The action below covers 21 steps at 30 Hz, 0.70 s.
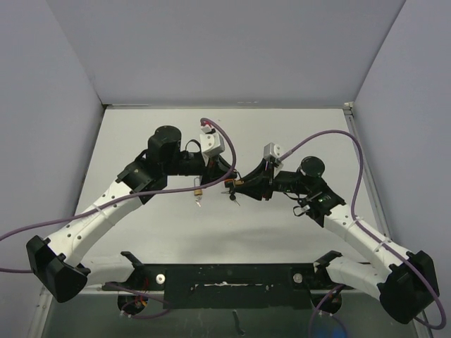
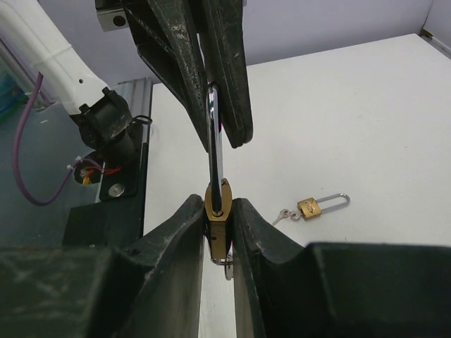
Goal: Lock with the key
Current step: Lock the lock.
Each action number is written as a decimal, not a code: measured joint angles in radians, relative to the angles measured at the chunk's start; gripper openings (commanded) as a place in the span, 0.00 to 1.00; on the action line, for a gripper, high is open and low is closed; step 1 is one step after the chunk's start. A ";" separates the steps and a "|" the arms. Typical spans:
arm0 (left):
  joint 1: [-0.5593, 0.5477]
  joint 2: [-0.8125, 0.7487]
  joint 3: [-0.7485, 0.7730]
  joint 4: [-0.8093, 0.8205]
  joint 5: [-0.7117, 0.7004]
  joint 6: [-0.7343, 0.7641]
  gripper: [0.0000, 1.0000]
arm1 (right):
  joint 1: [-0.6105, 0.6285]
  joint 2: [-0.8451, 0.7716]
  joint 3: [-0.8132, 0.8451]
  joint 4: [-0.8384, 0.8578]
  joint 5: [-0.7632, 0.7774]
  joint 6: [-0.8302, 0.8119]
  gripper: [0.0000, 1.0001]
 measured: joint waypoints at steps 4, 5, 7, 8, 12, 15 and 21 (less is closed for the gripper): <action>-0.002 -0.012 -0.008 0.016 0.012 0.000 0.00 | 0.000 -0.010 0.000 0.006 -0.014 0.002 0.00; -0.002 -0.013 -0.008 0.018 0.014 -0.001 0.00 | 0.000 -0.012 0.000 0.007 -0.014 0.002 0.00; -0.002 -0.013 -0.008 0.023 0.021 -0.002 0.00 | 0.000 -0.019 0.000 0.006 -0.013 0.001 0.00; -0.002 -0.013 -0.008 0.026 0.025 -0.004 0.00 | 0.000 -0.023 0.000 0.006 -0.011 0.000 0.00; -0.002 -0.016 -0.018 0.050 0.041 -0.018 0.00 | 0.000 -0.033 0.000 0.005 -0.005 -0.007 0.00; 0.000 -0.015 -0.025 0.065 0.059 -0.023 0.00 | 0.000 -0.033 0.002 0.002 -0.006 -0.019 0.00; 0.007 -0.015 -0.025 0.093 0.101 -0.023 0.00 | 0.000 -0.006 0.047 -0.014 -0.039 -0.027 0.00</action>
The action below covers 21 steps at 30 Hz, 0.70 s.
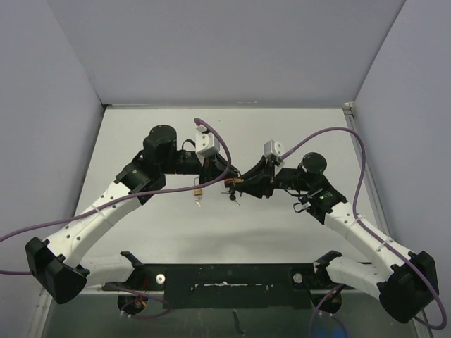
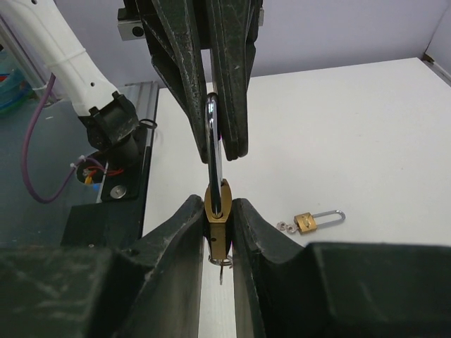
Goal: Lock with the key
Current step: Lock the lock.
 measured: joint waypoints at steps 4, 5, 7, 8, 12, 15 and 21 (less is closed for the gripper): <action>0.000 0.000 0.002 0.011 0.009 0.001 0.00 | 0.000 0.012 0.018 -0.005 -0.014 -0.002 0.00; -0.001 0.000 0.003 0.012 0.009 0.002 0.00 | 0.000 0.014 0.021 -0.005 -0.016 -0.002 0.00; -0.005 0.000 0.008 0.012 0.007 0.006 0.00 | 0.000 0.019 0.029 -0.005 -0.021 -0.002 0.00; -0.008 0.000 0.009 0.013 0.004 0.009 0.00 | 0.000 0.020 0.034 -0.006 -0.022 -0.002 0.00; -0.023 -0.002 0.016 0.014 -0.023 0.024 0.00 | 0.000 0.019 0.042 -0.009 -0.020 -0.010 0.00; -0.029 -0.007 0.016 0.015 -0.053 0.030 0.00 | 0.000 0.011 0.046 -0.025 0.000 -0.026 0.00; -0.044 -0.019 0.013 0.059 -0.079 0.030 0.00 | 0.007 -0.058 0.046 -0.060 0.080 -0.053 0.00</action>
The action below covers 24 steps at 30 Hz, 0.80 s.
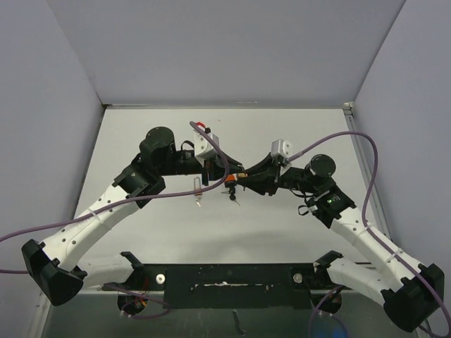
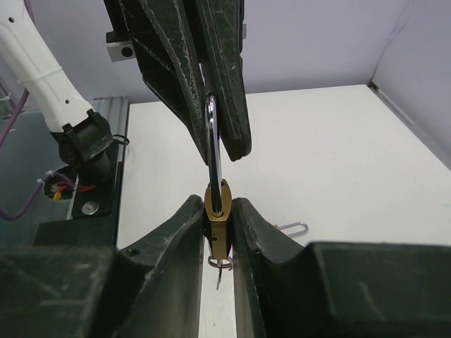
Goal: Lock with the key
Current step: Lock the lock.
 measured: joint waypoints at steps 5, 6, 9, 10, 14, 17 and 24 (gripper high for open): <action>-0.009 -0.002 0.000 0.050 0.006 -0.005 0.00 | 0.000 -0.045 -0.001 0.005 0.042 -0.001 0.00; -0.009 -0.002 0.000 0.060 0.010 -0.007 0.00 | 0.000 -0.050 -0.001 0.008 0.046 0.000 0.00; -0.009 0.002 -0.003 0.088 0.027 -0.011 0.00 | 0.000 -0.055 -0.001 0.021 0.047 0.005 0.00; -0.009 0.002 -0.008 0.098 0.030 -0.014 0.00 | 0.000 -0.055 -0.001 0.021 0.047 0.006 0.00; -0.006 0.002 -0.021 0.125 0.037 -0.024 0.00 | 0.000 -0.053 -0.001 0.021 0.047 0.009 0.00; -0.005 0.003 -0.029 0.135 0.038 -0.025 0.00 | 0.000 -0.050 -0.001 0.021 0.050 0.010 0.00; -0.002 0.014 -0.048 0.166 0.027 -0.029 0.00 | -0.001 -0.048 -0.001 0.015 0.079 0.004 0.00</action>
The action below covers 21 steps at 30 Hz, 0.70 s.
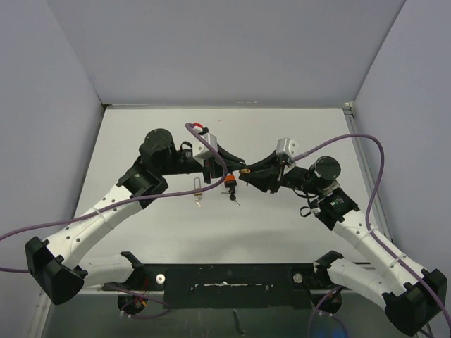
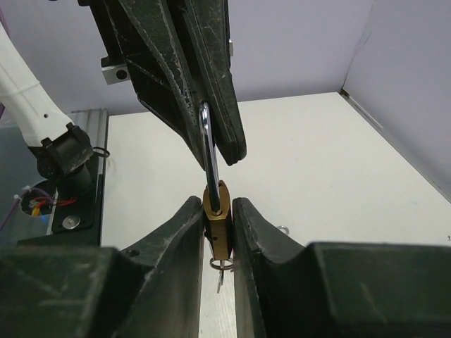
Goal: Lock with the key
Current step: Lock the lock.
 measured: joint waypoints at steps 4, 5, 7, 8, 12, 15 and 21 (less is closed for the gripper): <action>0.000 0.004 -0.008 0.022 -0.009 -0.002 0.00 | -0.002 0.000 0.000 -0.005 0.013 -0.005 0.00; 0.000 0.005 -0.009 0.024 -0.012 -0.003 0.00 | -0.002 0.000 0.000 -0.006 0.014 -0.006 0.00; 0.000 0.005 -0.010 0.025 -0.015 -0.007 0.00 | -0.002 0.000 0.000 -0.012 0.014 -0.006 0.00; 0.000 0.005 -0.011 0.026 -0.017 -0.009 0.00 | -0.002 0.000 0.000 -0.014 0.014 -0.006 0.00; 0.000 -0.004 -0.023 0.034 -0.037 -0.028 0.00 | -0.002 0.014 0.008 -0.027 0.007 -0.006 0.00; 0.000 -0.012 -0.029 0.035 -0.059 -0.048 0.00 | -0.003 0.018 0.010 -0.047 0.004 -0.005 0.20; -0.014 0.003 -0.023 -0.036 -0.087 -0.072 0.00 | -0.006 0.009 0.040 -0.040 0.030 0.001 0.67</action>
